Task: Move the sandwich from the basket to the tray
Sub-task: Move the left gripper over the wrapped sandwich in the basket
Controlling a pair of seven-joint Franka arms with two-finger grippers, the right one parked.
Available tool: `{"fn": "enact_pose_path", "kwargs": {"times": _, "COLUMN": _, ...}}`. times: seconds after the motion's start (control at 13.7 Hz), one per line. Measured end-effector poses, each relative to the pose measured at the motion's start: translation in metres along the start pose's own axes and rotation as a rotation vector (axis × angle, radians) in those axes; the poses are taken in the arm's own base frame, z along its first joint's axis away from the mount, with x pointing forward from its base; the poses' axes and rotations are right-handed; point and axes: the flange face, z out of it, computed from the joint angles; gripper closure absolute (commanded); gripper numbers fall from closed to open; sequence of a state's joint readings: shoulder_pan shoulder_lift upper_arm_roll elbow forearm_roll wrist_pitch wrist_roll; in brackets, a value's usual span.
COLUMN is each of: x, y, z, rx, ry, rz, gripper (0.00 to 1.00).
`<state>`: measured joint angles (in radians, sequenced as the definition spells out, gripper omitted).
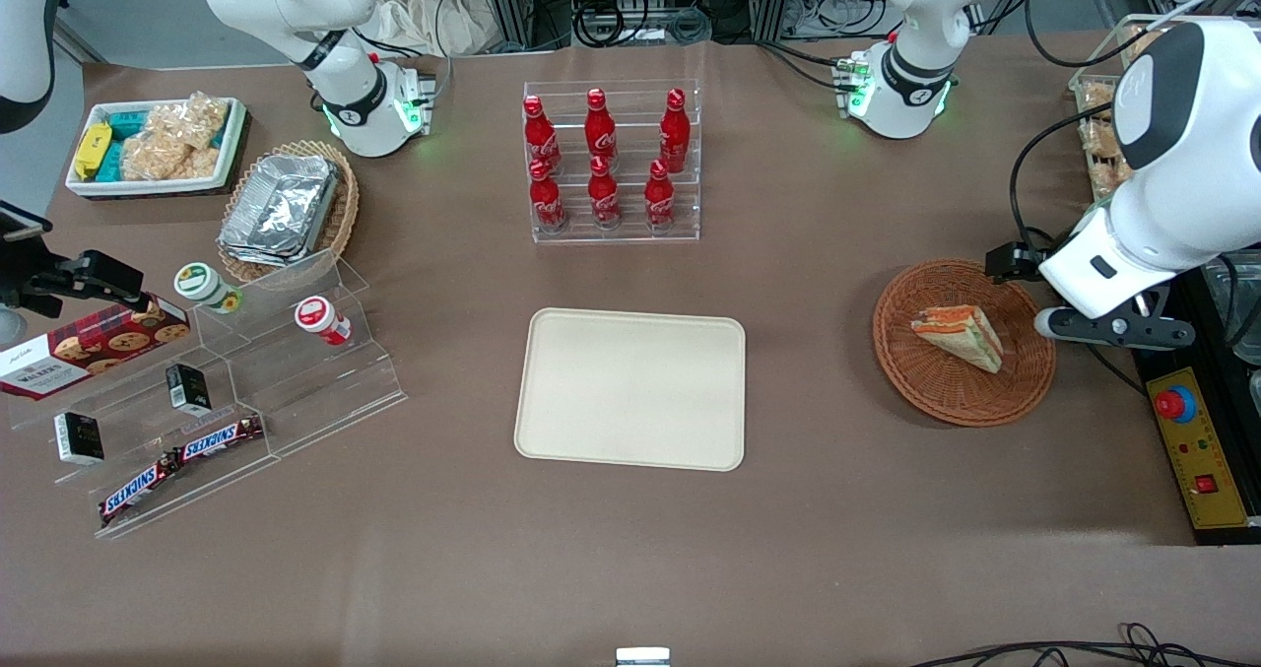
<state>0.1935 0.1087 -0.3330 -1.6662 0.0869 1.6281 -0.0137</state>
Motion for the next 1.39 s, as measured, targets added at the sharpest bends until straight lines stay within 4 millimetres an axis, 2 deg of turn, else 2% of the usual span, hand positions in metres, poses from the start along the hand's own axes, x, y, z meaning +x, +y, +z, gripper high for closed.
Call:
{"fn": "enact_pose_path", "kwargs": {"times": 0.29, "x": 0.0, "y": 0.0, "z": 0.002, "rx": 0.0, "ry": -0.008, "rz": -0.049, "gripper": 0.0}}
{"fn": "enact_pose_path", "kwargs": {"times": 0.44, "x": 0.002, "y": -0.001, "z": 0.01, "rx": -0.003, "ry": -0.033, "rz": -0.06, "gripper": 0.0}}
{"fn": "enact_pose_path", "kwargs": {"times": 0.59, "x": 0.007, "y": -0.007, "z": 0.027, "rx": -0.009, "ry": -0.065, "rz": -0.134, "gripper": 0.0}}
{"fn": "enact_pose_path", "kwargs": {"times": 0.88, "x": 0.008, "y": -0.025, "z": 0.07, "rx": -0.049, "ry": -0.117, "rz": -0.466, "gripper": 0.0}}
{"fn": "enact_pose_path", "kwargs": {"times": 1.1, "x": 0.006, "y": -0.024, "z": 0.108, "rx": -0.049, "ry": -0.134, "rz": -0.732, "gripper": 0.0}}
{"fn": "enact_pose_path", "kwargs": {"times": 1.39, "x": 0.004, "y": -0.023, "z": 0.133, "rx": -0.03, "ry": -0.116, "rz": -0.875, "gripper": 0.0}}
